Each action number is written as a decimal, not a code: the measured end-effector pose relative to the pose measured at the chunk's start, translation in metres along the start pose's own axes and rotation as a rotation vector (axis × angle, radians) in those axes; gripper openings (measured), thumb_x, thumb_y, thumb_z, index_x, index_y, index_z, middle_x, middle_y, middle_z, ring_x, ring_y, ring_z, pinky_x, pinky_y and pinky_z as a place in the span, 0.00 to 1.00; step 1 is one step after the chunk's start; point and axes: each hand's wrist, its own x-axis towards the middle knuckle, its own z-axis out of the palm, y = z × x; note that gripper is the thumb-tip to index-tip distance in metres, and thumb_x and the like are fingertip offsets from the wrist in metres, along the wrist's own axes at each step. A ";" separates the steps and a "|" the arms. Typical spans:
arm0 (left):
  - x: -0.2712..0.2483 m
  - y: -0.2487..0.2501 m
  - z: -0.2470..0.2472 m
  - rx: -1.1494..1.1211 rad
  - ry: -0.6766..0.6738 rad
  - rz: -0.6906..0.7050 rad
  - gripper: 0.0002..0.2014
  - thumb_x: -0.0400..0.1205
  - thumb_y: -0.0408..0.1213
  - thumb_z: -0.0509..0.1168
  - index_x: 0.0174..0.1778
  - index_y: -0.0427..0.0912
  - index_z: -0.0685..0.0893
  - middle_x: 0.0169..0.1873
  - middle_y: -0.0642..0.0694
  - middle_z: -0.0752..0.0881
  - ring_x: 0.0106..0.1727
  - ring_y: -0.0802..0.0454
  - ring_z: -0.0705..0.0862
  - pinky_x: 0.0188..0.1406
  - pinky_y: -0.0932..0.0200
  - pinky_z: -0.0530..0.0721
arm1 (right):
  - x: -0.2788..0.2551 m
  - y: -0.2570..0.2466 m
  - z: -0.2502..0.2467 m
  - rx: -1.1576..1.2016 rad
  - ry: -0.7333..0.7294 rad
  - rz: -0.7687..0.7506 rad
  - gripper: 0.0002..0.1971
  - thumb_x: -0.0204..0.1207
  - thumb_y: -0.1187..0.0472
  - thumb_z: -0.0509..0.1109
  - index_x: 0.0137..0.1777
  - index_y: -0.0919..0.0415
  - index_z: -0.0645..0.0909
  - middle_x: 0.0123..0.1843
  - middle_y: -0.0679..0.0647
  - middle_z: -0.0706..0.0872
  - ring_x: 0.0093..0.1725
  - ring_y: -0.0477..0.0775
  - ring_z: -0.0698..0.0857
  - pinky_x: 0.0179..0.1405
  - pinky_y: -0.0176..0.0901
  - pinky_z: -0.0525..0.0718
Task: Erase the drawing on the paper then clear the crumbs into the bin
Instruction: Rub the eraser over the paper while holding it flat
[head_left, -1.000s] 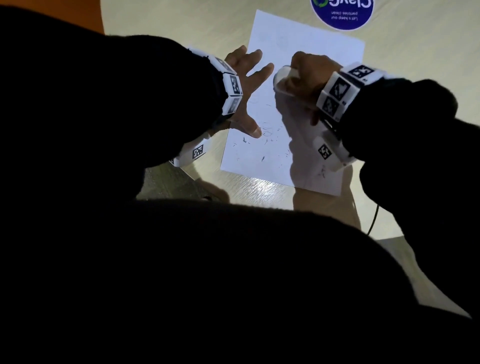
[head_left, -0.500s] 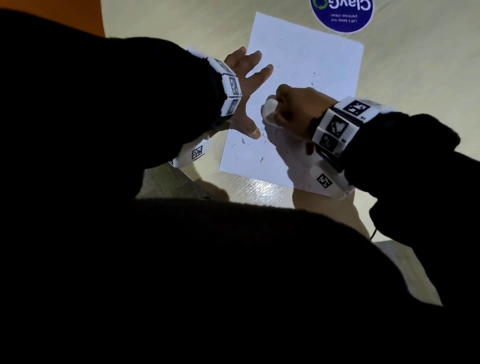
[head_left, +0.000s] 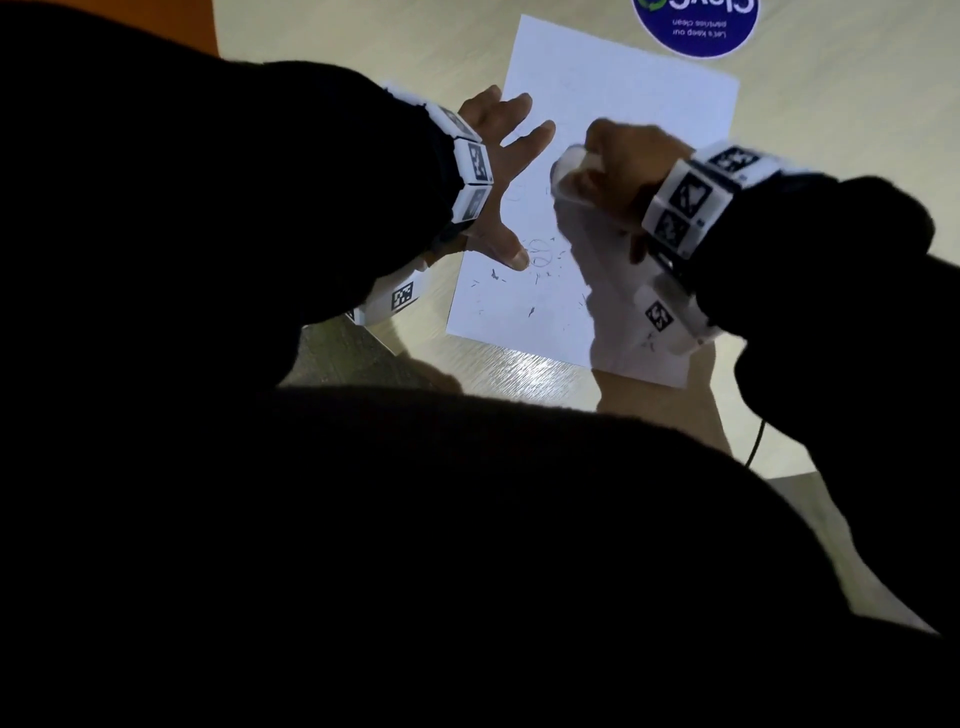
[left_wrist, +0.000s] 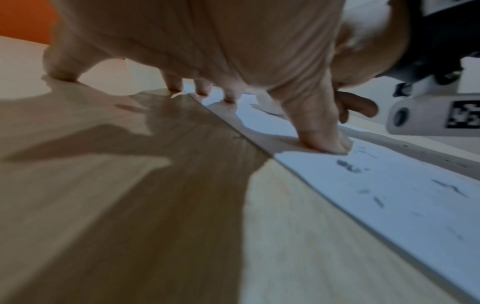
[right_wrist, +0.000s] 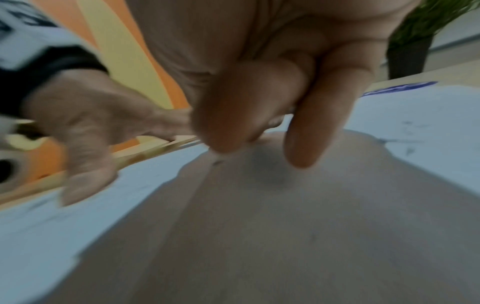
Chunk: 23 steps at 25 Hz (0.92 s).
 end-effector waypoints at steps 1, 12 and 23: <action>0.000 0.001 -0.002 -0.003 -0.003 -0.002 0.70 0.46 0.92 0.44 0.83 0.59 0.38 0.85 0.48 0.42 0.84 0.41 0.39 0.79 0.31 0.46 | 0.004 0.000 -0.005 0.017 0.032 0.004 0.21 0.79 0.48 0.63 0.66 0.60 0.73 0.58 0.60 0.81 0.50 0.59 0.78 0.45 0.45 0.69; 0.000 0.005 -0.009 0.004 -0.073 -0.018 0.73 0.43 0.90 0.47 0.84 0.55 0.38 0.85 0.46 0.40 0.84 0.39 0.38 0.79 0.31 0.44 | -0.002 -0.002 0.001 -0.008 0.020 -0.026 0.14 0.79 0.51 0.63 0.58 0.59 0.73 0.55 0.61 0.81 0.56 0.62 0.81 0.45 0.44 0.69; 0.001 0.007 -0.013 0.019 -0.104 -0.042 0.75 0.41 0.89 0.47 0.84 0.54 0.37 0.84 0.45 0.39 0.83 0.39 0.37 0.79 0.31 0.45 | -0.018 -0.010 0.018 -0.056 -0.003 -0.054 0.15 0.81 0.54 0.61 0.62 0.63 0.74 0.51 0.58 0.79 0.50 0.58 0.77 0.43 0.46 0.67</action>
